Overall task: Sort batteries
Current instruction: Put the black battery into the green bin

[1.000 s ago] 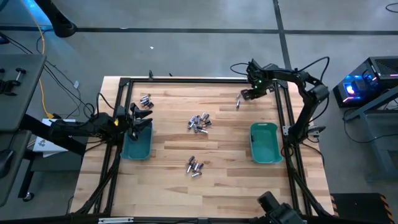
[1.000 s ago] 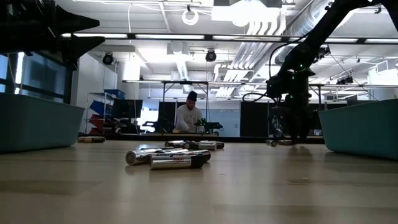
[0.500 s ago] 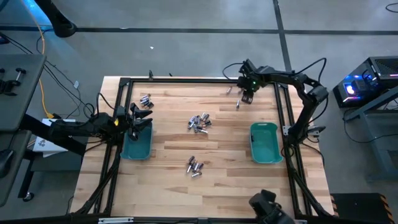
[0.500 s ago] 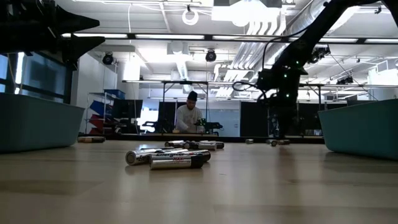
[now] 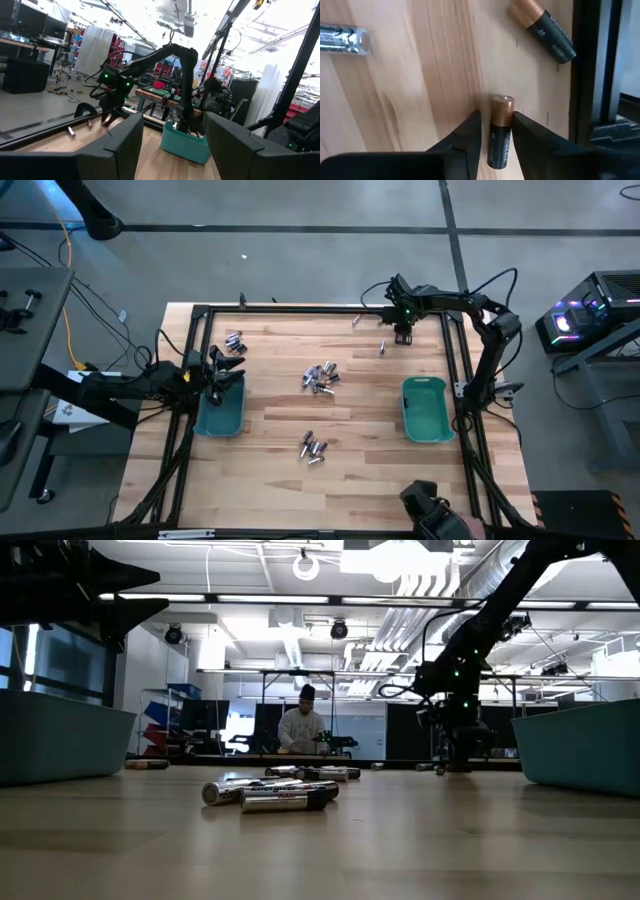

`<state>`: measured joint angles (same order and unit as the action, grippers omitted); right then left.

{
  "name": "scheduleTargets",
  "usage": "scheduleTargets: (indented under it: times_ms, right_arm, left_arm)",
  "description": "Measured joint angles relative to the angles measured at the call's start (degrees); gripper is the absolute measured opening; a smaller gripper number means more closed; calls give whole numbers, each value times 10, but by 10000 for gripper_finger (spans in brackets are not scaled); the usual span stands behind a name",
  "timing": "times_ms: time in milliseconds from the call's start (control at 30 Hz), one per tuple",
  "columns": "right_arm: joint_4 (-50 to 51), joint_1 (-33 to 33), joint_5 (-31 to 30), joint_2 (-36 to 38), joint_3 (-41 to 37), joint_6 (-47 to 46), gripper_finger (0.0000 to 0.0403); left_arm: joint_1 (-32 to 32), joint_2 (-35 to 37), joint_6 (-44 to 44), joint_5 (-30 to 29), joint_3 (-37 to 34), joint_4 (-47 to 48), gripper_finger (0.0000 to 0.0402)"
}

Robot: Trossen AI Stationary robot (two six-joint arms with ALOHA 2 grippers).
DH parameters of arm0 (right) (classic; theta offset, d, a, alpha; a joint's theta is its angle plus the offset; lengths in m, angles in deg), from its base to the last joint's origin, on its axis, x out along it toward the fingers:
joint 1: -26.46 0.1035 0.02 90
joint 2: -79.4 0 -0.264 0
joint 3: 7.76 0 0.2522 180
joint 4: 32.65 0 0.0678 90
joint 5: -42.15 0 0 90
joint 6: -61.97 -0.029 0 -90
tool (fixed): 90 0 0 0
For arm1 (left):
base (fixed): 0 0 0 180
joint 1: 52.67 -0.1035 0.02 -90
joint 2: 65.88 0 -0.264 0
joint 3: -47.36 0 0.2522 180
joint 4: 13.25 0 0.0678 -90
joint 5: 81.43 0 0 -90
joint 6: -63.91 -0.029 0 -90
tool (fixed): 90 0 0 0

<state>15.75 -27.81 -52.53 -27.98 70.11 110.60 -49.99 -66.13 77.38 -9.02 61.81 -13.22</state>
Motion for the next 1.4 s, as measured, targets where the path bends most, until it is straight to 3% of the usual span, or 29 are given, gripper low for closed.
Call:
scheduleTargets:
  times_ms: [167,333,600,833,1100,1400]
  right_arm:
    - [18,-1,18,-8,12,-13,75]
    - [51,-2,32,-9,17,-75,20]
    - [85,3,81,18,11,-340,20]
    - [207,17,167,124,12,-517,20]
    - [350,112,227,293,13,-686,20]
    - [389,314,252,443,-28,-980,20]
  left_arm:
    - [0,0,0,0,0,-3,202]
    - [0,0,0,0,0,-4,202]
    - [0,0,0,0,0,-3,202]
    - [0,0,-1,0,0,-3,202]
    - [0,0,-1,0,0,-3,202]
    - [0,0,-1,0,0,-3,202]
